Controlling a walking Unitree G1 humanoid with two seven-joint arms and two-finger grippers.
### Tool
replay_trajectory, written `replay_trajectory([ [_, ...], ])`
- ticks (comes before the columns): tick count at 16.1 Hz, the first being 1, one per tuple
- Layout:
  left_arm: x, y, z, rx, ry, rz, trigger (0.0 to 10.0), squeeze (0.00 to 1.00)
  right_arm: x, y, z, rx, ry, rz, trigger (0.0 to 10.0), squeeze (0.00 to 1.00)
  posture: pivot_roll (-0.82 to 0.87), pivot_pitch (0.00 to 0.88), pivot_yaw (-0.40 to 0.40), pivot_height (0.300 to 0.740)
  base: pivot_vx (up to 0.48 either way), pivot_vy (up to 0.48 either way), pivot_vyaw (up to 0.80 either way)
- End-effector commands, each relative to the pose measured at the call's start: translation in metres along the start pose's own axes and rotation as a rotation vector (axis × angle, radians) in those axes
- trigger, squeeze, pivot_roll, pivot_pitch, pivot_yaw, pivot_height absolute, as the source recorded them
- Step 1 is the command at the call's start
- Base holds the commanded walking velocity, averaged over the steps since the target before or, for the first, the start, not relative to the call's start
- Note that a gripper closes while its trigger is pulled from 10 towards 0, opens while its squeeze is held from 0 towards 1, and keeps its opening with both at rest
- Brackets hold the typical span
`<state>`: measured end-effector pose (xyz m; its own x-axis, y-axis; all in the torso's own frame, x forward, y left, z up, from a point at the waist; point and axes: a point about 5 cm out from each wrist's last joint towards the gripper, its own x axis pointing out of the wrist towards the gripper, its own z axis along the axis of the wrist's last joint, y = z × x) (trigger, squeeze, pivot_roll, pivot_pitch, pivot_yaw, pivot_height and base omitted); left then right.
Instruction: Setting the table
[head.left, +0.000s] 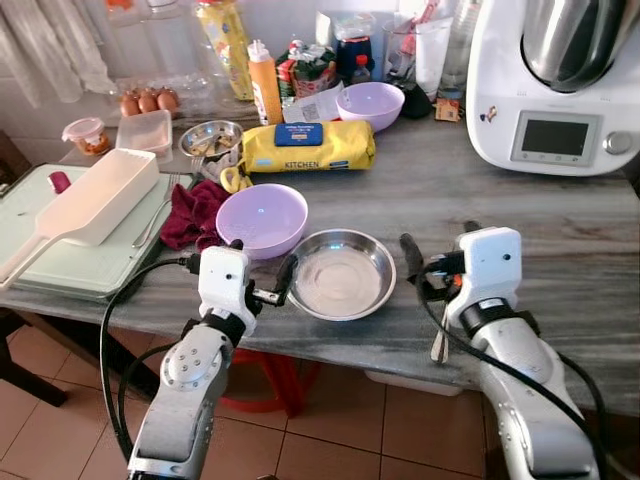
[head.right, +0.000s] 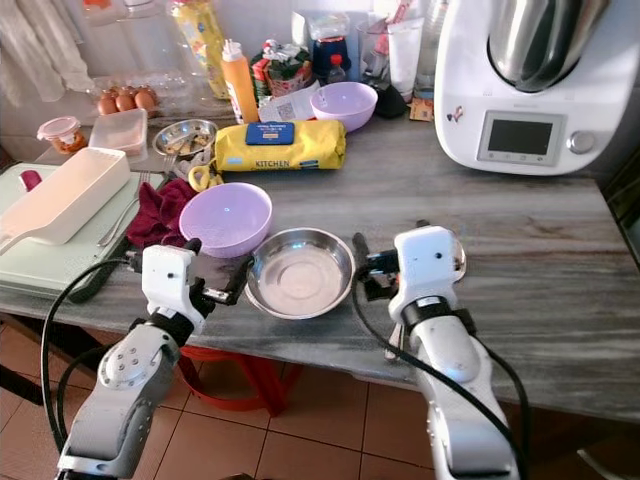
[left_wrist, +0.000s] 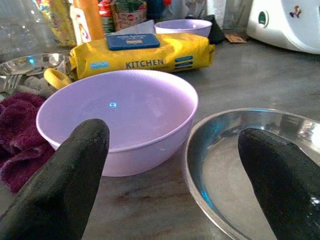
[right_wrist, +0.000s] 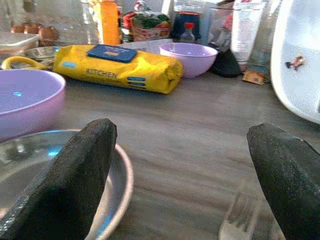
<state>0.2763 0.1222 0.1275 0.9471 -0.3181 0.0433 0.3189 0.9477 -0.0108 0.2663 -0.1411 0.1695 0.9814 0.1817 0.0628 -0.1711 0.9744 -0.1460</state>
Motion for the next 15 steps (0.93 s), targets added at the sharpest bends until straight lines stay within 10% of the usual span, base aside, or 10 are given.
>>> replay_trajectory([
  [1, -0.0021, -0.0016, 0.0028, 0.002, -0.002, -0.028, 10.0, 0.0, -0.0015, 0.0006, 0.0028, 0.012, -0.014, 0.001, 10.0, 0.0, -0.11, 0.073, 0.116, 0.74, 0.0, 0.0, 0.0],
  [15, -0.001, 0.0012, 0.0003, 0.022, 0.053, -0.012, 10.0, 0.0, 0.003, -0.0031, 0.0018, 0.029, -0.008, -0.013, 10.0, 0.0, -0.11, 0.079, 0.128, 0.74, 0.0, 0.0, -0.54],
])
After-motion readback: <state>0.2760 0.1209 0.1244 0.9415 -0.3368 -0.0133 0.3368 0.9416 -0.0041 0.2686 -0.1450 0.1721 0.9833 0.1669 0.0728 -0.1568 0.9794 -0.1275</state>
